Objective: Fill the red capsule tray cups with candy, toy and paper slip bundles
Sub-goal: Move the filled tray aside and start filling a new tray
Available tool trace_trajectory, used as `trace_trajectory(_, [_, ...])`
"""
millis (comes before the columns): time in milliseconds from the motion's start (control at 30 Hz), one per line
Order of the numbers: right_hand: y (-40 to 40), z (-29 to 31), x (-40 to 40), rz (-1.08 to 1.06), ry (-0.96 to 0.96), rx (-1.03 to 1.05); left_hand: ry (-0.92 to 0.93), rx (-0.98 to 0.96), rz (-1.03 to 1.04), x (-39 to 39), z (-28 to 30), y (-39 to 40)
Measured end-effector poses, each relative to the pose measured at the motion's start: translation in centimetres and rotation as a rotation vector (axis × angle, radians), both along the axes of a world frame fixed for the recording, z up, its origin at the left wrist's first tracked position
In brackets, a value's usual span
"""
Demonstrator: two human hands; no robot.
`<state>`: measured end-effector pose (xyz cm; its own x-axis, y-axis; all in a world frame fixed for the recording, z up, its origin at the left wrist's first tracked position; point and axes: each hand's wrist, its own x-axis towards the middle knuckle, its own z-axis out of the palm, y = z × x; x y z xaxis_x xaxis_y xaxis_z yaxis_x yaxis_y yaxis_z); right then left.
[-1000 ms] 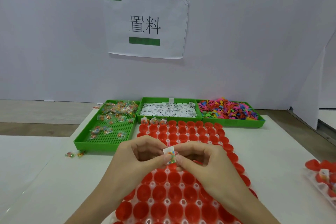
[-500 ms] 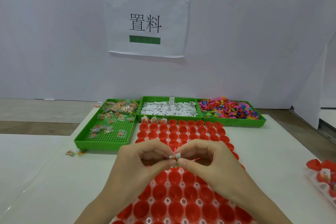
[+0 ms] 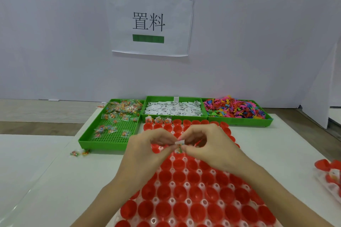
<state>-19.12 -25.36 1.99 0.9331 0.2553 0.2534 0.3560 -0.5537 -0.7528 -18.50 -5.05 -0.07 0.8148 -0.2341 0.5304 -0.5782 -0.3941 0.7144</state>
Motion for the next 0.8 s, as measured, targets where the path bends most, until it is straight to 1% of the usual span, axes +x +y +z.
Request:
trace_trajectory(100, [-0.2,0.7,2.9,0.009,-0.003,-0.012,-0.09,0.086,0.128,2.0,0.4,-0.4])
trace_trajectory(167, [-0.5,0.9,5.3,-0.057,-0.048,-0.022,-0.142,0.186,0.178,4.0,0.7,-0.8])
trace_trajectory(267, [-1.0,1.0,9.0,-0.217,-0.075,-0.015,-0.152,0.449,0.148,6.9,0.7,-1.4])
trace_trajectory(333, [-1.1,0.5,11.0,-0.264,-0.027,-0.006,-0.132,0.601,0.113,8.2,0.3,-2.0])
trace_trajectory(400, [-0.9,-0.3,12.3,-0.27,0.036,0.051,-0.135,0.7,0.125,8.8,-0.2,-2.7])
trace_trajectory(467, [-0.6,-1.1,13.0,-0.273,0.079,0.068,-0.169,0.741,0.164,9.0,-0.8,-3.1])
trace_trajectory(567, [-0.5,-1.8,13.4,-0.271,0.09,-0.008,-0.224,0.765,0.187,8.9,-1.2,-3.1])
trace_trajectory(800, [-0.7,-0.8,13.9,-0.189,0.081,-0.198,-0.203,0.863,0.138,9.1,-1.3,-2.4])
